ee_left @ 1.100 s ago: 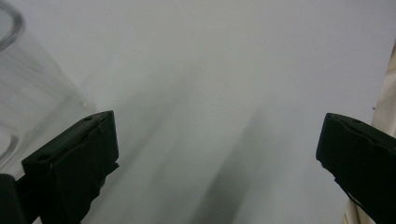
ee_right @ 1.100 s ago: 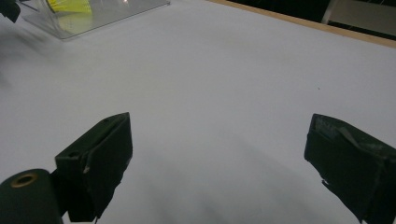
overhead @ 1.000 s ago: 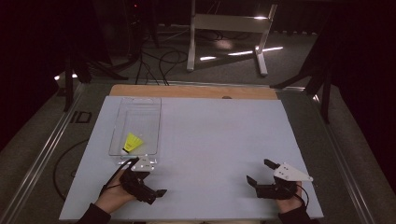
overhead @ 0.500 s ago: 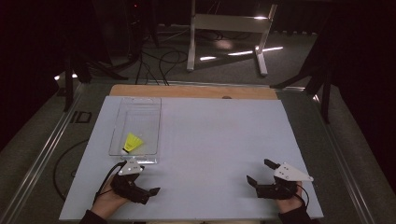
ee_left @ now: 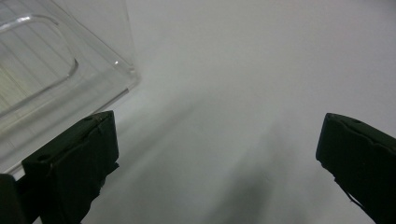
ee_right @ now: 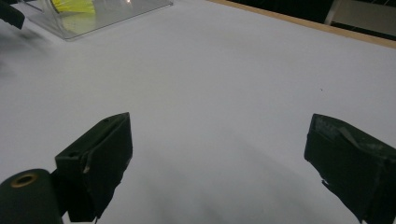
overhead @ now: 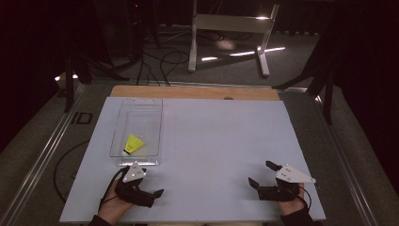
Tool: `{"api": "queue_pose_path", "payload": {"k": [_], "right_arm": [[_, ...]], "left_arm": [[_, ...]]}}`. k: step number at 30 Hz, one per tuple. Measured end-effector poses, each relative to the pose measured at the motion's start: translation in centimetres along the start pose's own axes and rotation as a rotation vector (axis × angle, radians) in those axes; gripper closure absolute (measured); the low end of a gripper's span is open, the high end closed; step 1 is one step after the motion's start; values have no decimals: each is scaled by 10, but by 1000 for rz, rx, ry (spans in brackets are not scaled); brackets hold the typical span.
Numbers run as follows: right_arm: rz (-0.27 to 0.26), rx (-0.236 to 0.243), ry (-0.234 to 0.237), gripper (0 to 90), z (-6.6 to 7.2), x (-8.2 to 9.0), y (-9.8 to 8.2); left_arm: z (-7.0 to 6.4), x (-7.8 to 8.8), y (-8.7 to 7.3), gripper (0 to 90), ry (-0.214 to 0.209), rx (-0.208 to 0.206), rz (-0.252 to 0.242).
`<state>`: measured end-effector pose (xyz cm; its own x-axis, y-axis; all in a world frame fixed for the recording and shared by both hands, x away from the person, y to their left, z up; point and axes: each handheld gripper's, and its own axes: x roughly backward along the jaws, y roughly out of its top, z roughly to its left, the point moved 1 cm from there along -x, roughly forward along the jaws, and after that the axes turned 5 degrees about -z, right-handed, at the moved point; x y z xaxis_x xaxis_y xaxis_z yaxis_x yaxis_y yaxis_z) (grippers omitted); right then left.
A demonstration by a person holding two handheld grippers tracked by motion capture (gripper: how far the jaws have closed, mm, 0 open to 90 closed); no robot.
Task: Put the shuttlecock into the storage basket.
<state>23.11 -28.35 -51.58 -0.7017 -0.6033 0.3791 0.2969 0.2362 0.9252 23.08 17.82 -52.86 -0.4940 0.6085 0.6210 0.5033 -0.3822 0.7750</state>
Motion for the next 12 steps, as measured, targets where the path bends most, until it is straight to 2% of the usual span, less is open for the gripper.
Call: {"api": "queue_pose_path", "payload": {"k": [2, 6, 12], "right_arm": [[0, 0, 0, 81, 0, 0, 0], [0, 0, 2, 80, 0, 0, 0], [4, 0, 4, 80, 0, -1, 0]], "left_arm": [[0, 0, 0, 1, 4, 3, -1], [1, -1, 0, 1, 49, 27, -26], [2, -1, 0, 1, 69, 42, -41]]}}
